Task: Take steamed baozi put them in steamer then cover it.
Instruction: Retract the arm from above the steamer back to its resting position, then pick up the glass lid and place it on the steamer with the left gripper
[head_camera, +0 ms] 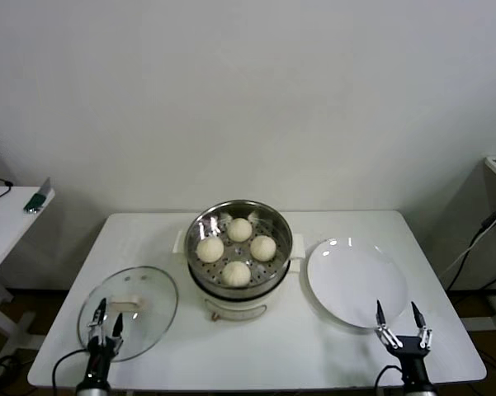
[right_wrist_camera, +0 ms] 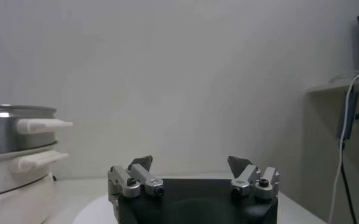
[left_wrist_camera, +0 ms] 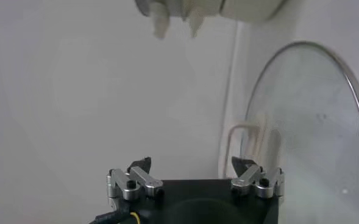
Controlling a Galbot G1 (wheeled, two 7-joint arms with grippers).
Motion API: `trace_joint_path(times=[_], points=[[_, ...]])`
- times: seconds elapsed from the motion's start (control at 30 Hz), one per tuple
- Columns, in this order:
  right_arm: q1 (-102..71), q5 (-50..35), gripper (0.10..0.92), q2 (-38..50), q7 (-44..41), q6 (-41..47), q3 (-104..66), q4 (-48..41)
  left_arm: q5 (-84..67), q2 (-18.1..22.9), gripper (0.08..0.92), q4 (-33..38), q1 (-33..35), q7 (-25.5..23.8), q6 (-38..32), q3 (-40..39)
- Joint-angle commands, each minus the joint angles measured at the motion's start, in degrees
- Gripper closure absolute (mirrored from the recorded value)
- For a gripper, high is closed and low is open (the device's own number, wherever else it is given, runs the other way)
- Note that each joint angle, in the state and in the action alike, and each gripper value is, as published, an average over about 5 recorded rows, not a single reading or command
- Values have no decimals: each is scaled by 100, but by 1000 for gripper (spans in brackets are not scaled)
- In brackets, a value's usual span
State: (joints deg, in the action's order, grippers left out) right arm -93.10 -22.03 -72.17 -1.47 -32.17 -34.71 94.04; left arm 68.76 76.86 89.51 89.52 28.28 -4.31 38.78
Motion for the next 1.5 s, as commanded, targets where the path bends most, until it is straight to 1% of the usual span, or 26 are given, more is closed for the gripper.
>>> trace_joint_path(times=[0.03, 0.27, 0.4, 0.5, 0.9, 1.03, 1.17, 1.27, 1.4, 1.5], points=[[-134, 37, 203, -89, 24, -123, -35, 43, 393, -38, 177, -459, -638, -363, 372, -68], [-217, 21, 203, -104, 71, -175, -84, 119, 380, -92, 177, -550, -841, -750, 543, -130], [-231, 12, 203, -111, 85, -219, -82, 107, 394, -106, 194, -559, -853, -849, 563, -140], [-233, 13, 203, -122, 90, -234, -65, 84, 405, -109, 259, -532, -836, -886, 588, -136], [-188, 36, 203, -204, 97, -235, -30, 30, 393, -84, 606, -548, -836, -901, 623, -120], [-189, 45, 203, -217, 99, -234, -39, 42, 309, -75, 727, -399, -827, -907, 607, -115], [-203, 42, 203, -209, 103, -243, -60, 45, 156, -83, 832, -105, -794, -950, 627, -109], [-207, 35, 203, -201, 106, -248, -78, 47, 1, -142, 865, 220, -719, -1014, 669, -96], [-198, 23, 203, -203, 118, -252, -98, 48, -209, -339, 865, 765, -537, -1162, 758, -41], [-198, 20, 203, -207, 126, -250, -102, 54, -424, -579, 865, 1264, -368, -1382, 892, 24]])
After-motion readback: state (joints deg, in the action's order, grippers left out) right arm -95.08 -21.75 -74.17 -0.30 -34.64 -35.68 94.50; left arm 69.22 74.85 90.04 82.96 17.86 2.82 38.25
